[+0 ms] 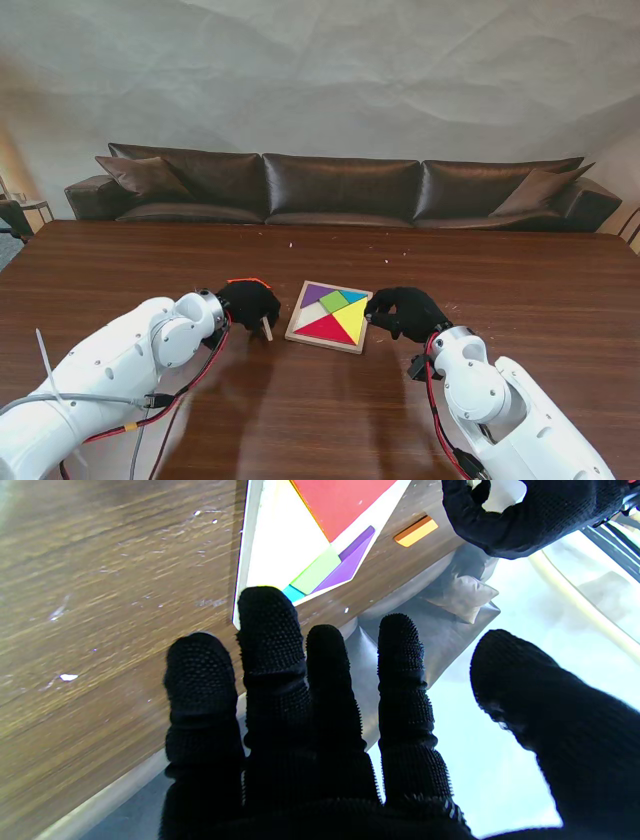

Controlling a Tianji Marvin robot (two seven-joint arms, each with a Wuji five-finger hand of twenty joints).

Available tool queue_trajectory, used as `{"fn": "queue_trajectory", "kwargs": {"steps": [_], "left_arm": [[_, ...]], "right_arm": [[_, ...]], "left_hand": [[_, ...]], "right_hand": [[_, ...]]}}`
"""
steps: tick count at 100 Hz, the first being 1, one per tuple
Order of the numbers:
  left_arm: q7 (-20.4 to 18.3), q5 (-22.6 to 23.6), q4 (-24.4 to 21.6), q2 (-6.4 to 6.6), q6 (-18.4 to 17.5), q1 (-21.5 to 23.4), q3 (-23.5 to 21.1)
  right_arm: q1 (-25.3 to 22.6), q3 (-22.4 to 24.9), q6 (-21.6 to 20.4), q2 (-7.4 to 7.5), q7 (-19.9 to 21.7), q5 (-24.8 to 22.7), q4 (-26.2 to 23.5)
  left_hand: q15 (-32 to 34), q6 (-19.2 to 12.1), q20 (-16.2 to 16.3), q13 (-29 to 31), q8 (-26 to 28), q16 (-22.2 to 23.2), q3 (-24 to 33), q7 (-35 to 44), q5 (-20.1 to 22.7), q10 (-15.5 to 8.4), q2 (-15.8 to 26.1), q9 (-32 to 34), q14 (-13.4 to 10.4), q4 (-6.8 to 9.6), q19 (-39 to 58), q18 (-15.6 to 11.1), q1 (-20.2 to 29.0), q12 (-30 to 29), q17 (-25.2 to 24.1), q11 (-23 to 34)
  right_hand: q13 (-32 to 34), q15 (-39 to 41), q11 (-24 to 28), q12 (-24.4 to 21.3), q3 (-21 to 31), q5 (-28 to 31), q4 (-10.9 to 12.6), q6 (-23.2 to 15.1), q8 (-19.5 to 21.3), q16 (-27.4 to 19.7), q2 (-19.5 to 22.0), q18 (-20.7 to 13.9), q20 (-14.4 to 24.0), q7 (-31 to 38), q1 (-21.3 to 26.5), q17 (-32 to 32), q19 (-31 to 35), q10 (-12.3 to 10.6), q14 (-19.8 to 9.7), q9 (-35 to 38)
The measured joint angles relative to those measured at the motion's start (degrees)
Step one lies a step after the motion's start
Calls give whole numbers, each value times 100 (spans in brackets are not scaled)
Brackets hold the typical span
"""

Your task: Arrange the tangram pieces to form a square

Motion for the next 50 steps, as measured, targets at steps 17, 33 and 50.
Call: {"fn": "queue_trajectory", "kwargs": {"steps": [17,33,50], "left_arm": [[117,14,49,-43,-95,-181,182],[249,45,133,-81,-187,-399,483],[466,1,385,-197,-276,-694,890]], "right_arm": [[0,4,8,-1,-6,5,2],[0,0,8,-1,-6,12,7],[3,-3,9,-4,-25,11,14]], "left_hand": [[-11,-10,-1,-2,-3,2,9,0,4,-13,0,0,-2,0,-1,-8,0,3,-1,0],[-60,-77,-1,-2,-46,5,11,0,48,-61,0,0,-34,0,-2,-38,2,7,-7,-1],[-70,-87,-1,-10,-69,15,12,0,52,-75,0,0,-52,0,-3,-70,2,36,-52,-2]], "right_hand": [[0,0,0,0,0,0,0,23,0,0,0,0,0,0,0,0,0,1,0,0],[0,0,0,0,0,0,0,27,0,0,0,0,0,0,0,0,0,6,0,0],[0,0,0,0,0,0,0,27,0,0,0,0,0,0,0,0,0,8,0,0]]}}
